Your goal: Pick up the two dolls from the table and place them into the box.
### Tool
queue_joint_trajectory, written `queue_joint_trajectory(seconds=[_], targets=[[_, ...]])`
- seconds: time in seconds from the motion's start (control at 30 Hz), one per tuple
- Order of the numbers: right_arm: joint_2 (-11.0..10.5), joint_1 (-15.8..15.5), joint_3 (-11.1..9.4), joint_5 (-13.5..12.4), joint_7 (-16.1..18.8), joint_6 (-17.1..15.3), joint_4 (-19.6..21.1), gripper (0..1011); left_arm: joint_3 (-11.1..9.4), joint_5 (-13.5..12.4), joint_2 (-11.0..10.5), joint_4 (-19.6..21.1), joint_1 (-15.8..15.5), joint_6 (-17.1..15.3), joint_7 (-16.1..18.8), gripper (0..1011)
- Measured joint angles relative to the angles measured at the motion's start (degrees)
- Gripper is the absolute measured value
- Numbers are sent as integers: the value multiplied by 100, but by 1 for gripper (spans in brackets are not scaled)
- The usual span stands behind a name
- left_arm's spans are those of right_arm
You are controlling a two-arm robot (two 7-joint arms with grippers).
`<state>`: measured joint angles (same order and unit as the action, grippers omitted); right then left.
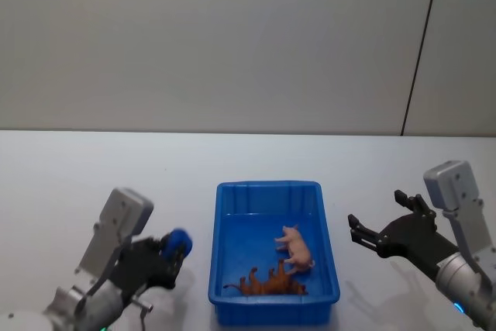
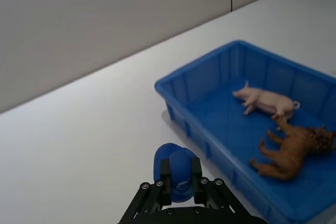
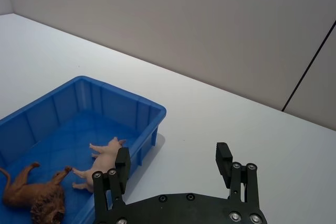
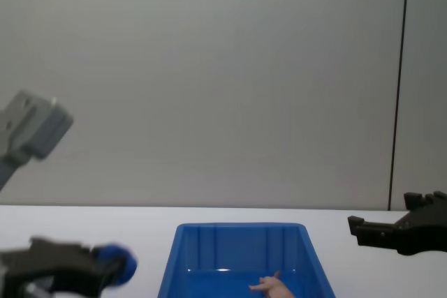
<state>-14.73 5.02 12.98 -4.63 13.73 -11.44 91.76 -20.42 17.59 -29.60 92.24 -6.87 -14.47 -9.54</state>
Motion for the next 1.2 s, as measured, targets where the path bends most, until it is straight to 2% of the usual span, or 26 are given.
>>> queue_joint_trajectory(seconds=[0.23,0.4,0.6,0.73,0.77,0.8,0.83,0.9,0.93,0.97,1.0,1.07,1.1,1.2], targets=[[0,0,0,0,0,0,0,1001,-26,-258,232,-67,-342,165,-278,180],[0,0,0,0,0,0,0,1001,-116,-379,527,-317,-669,417,-549,156],[0,0,0,0,0,0,0,1001,-240,-446,872,-700,-1011,751,-867,180],[0,0,0,0,0,0,0,1001,-305,-460,1046,-904,-1174,905,-1006,287],[0,0,0,0,1,0,0,1001,-330,-464,1103,-962,-1219,961,-1045,341],[0,0,0,0,0,0,0,1001,-340,-465,1127,-987,-1237,980,-1057,341],[0,0,0,0,0,0,0,1001,-348,-466,1143,-1000,-1249,998,-1066,403],[0,0,0,0,0,0,0,1001,-368,-468,1177,-1023,-1268,1053,-1081,424],[0,0,0,0,1,0,0,1001,-373,-468,1183,-1024,-1269,1069,-1082,485],[0,0,0,0,0,0,0,1001,-378,-468,1188,-1024,-1269,1084,-1082,495],[0,0,0,0,0,0,0,1001,-383,-468,1189,-1010,-1261,1109,-1079,564],[0,0,0,0,1,0,0,1001,-386,-468,1178,-967,-1231,1133,-1056,603],[0,0,0,0,1,0,0,1001,-385,-468,1149,-912,-1192,1149,-1021,664],[0,0,0,0,1,0,0,1001,-372,-457,1076,-782,-1106,1171,-941,721]])
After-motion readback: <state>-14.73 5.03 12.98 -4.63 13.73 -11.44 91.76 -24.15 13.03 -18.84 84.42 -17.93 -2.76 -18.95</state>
